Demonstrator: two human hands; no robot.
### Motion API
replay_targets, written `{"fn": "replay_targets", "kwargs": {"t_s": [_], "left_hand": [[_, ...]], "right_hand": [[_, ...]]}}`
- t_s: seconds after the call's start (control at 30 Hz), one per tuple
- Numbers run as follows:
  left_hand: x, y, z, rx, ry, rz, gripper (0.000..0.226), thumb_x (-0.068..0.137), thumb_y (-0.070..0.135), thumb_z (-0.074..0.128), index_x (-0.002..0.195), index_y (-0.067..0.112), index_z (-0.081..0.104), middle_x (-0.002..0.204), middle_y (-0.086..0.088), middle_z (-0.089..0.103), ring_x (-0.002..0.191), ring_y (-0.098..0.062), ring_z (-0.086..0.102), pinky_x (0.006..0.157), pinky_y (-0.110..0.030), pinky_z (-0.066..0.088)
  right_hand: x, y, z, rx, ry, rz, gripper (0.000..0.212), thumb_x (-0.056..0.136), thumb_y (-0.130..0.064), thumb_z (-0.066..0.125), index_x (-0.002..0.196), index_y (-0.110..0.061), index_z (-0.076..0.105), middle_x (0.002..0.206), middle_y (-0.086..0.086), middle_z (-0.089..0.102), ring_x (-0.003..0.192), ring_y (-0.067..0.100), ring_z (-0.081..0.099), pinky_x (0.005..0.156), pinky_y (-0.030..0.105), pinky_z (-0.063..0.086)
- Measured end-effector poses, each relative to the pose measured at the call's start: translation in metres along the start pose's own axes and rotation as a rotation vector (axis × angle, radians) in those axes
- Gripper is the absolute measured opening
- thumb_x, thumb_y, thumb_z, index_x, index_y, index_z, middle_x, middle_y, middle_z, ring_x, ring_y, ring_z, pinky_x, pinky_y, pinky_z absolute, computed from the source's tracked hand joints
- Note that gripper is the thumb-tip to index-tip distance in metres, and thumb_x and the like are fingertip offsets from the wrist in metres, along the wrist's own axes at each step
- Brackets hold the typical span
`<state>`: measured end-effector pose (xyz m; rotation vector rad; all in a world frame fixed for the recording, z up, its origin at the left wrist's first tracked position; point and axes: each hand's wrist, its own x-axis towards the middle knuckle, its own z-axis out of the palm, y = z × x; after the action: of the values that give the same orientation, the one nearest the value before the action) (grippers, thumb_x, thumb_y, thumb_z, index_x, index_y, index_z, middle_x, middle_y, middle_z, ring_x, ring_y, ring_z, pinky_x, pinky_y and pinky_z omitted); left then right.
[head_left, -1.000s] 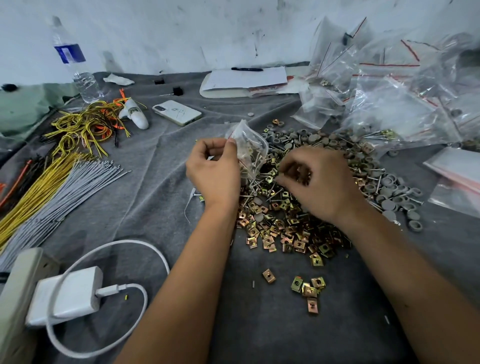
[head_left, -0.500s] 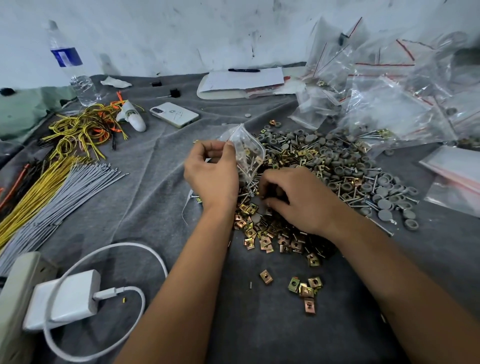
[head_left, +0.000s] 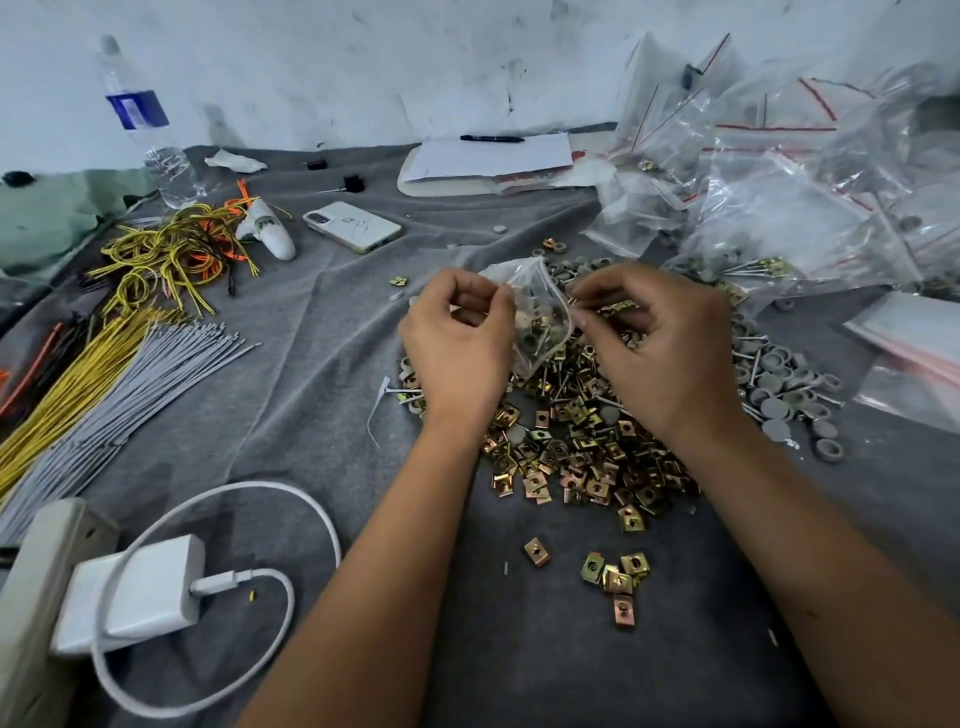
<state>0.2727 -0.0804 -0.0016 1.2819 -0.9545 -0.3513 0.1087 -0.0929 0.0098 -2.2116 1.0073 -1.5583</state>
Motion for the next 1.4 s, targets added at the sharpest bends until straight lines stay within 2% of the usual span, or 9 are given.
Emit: {"fn": "replay_targets", "kwargs": {"t_s": [0.1, 0.27, 0.37, 0.47, 0.67, 0.77, 1.1, 1.23, 1.4], "left_hand": [[0.003, 0.001, -0.003, -0.018, 0.076, -0.022, 0.017, 0.086, 0.009, 0.076, 0.074, 0.016, 0.067, 0.067, 0.007, 0.065, 0.063, -0.009, 0.058, 0.062, -0.028, 0.051], [0.007, -0.001, -0.005, -0.053, 0.172, -0.1, 0.013, 0.086, 0.011, 0.077, 0.077, 0.012, 0.067, 0.069, 0.002, 0.066, 0.063, -0.014, 0.059, 0.063, -0.034, 0.053], [0.008, 0.0, -0.005, -0.055, 0.177, -0.115, 0.013, 0.086, 0.011, 0.077, 0.078, 0.009, 0.068, 0.071, -0.002, 0.067, 0.064, -0.02, 0.061, 0.065, -0.041, 0.056], [0.007, 0.001, -0.005, -0.051, 0.166, -0.113, 0.012, 0.086, 0.011, 0.077, 0.077, 0.01, 0.067, 0.071, -0.003, 0.067, 0.066, -0.025, 0.063, 0.065, -0.044, 0.057], [0.006, 0.001, -0.003, -0.047, 0.158, -0.111, 0.011, 0.086, 0.009, 0.076, 0.081, 0.005, 0.069, 0.073, -0.005, 0.067, 0.066, -0.023, 0.062, 0.064, -0.038, 0.055], [0.006, 0.001, -0.004, -0.039, 0.159, -0.111, 0.01, 0.087, 0.01, 0.076, 0.083, 0.004, 0.069, 0.074, -0.004, 0.067, 0.067, -0.018, 0.061, 0.066, -0.036, 0.054], [0.006, -0.003, -0.003, -0.023, 0.149, -0.085, 0.011, 0.086, 0.01, 0.076, 0.079, 0.01, 0.068, 0.072, 0.001, 0.066, 0.065, -0.01, 0.059, 0.063, -0.028, 0.052], [0.004, -0.002, -0.003, -0.006, 0.128, -0.029, 0.013, 0.086, 0.009, 0.076, 0.078, 0.013, 0.068, 0.07, 0.004, 0.065, 0.064, -0.008, 0.058, 0.063, -0.025, 0.049], [0.0, -0.002, -0.002, 0.062, -0.023, 0.087, 0.017, 0.085, 0.01, 0.077, 0.075, 0.017, 0.065, 0.064, 0.011, 0.061, 0.058, -0.002, 0.056, 0.059, -0.02, 0.045]], "right_hand": [[0.0, -0.002, -0.003, -0.028, -0.1, -0.033, 0.012, 0.087, -0.019, 0.081, 0.096, -0.014, 0.075, 0.092, -0.005, 0.073, 0.086, 0.006, 0.07, 0.078, 0.031, 0.061], [-0.005, -0.008, 0.009, -0.167, -0.688, -0.073, 0.038, 0.073, -0.065, 0.072, 0.084, -0.029, 0.075, 0.086, -0.022, 0.058, 0.093, 0.003, 0.048, 0.082, 0.031, 0.045], [-0.006, -0.007, 0.017, -0.28, -0.815, -0.039, 0.044, 0.069, -0.075, 0.066, 0.081, -0.033, 0.068, 0.087, -0.02, 0.051, 0.096, 0.006, 0.042, 0.085, 0.034, 0.044], [-0.006, -0.005, 0.017, -0.258, -0.82, -0.013, 0.038, 0.073, -0.069, 0.069, 0.084, -0.033, 0.07, 0.087, -0.019, 0.053, 0.095, 0.007, 0.044, 0.088, 0.037, 0.045], [-0.011, -0.008, 0.017, -0.184, -0.81, -0.022, 0.015, 0.084, -0.047, 0.078, 0.088, -0.034, 0.069, 0.087, -0.021, 0.055, 0.095, 0.003, 0.045, 0.09, 0.041, 0.045], [-0.011, -0.008, 0.017, -0.154, -0.796, -0.024, 0.023, 0.081, -0.051, 0.078, 0.097, -0.036, 0.07, 0.09, -0.02, 0.053, 0.097, 0.003, 0.044, 0.087, 0.036, 0.043], [-0.012, -0.012, 0.02, 0.013, -0.819, 0.01, 0.012, 0.084, -0.03, 0.083, 0.087, -0.028, 0.073, 0.091, -0.017, 0.062, 0.095, 0.003, 0.057, 0.085, 0.024, 0.048], [-0.008, -0.015, 0.012, 0.161, -0.66, 0.102, 0.01, 0.085, -0.022, 0.083, 0.089, -0.022, 0.074, 0.087, -0.013, 0.071, 0.086, 0.003, 0.067, 0.079, 0.016, 0.051], [-0.003, -0.013, 0.007, 0.1, -0.233, 0.079, 0.011, 0.085, -0.013, 0.082, 0.093, -0.013, 0.075, 0.089, -0.01, 0.071, 0.083, 0.005, 0.067, 0.077, 0.023, 0.056]]}}
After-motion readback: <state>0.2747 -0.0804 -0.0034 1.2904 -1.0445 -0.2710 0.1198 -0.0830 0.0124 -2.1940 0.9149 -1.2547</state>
